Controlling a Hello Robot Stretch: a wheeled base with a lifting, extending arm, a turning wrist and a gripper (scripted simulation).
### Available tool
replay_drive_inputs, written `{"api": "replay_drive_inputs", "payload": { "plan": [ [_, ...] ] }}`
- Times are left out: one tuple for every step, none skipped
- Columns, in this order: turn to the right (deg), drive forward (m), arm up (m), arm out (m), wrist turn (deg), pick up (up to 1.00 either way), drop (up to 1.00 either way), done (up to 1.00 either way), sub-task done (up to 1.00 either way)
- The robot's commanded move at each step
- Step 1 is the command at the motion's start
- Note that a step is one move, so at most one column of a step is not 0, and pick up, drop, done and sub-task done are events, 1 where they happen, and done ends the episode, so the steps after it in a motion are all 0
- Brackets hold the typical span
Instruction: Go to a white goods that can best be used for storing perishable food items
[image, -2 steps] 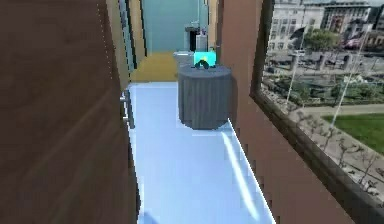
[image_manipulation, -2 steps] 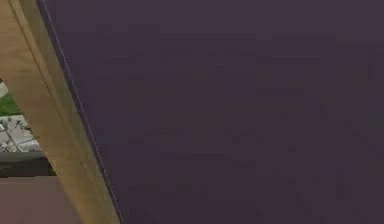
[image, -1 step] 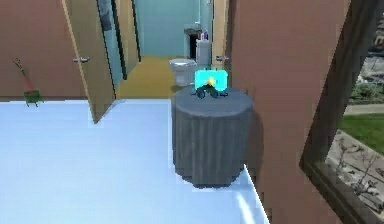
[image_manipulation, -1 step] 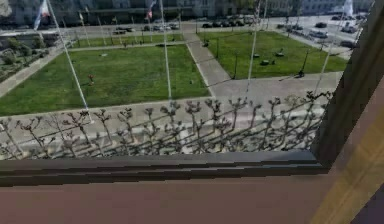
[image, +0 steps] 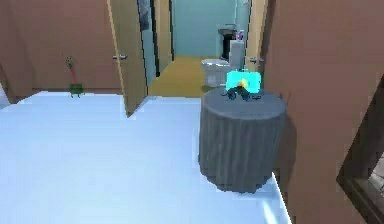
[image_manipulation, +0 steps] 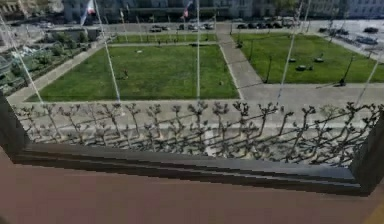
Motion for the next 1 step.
{"api": "replay_drive_inputs", "payload": {
  "plan": [
    [0.0,0.35,0.00,0.00,0.0,0.00,0.00,0.00,0.00]
  ]
}}
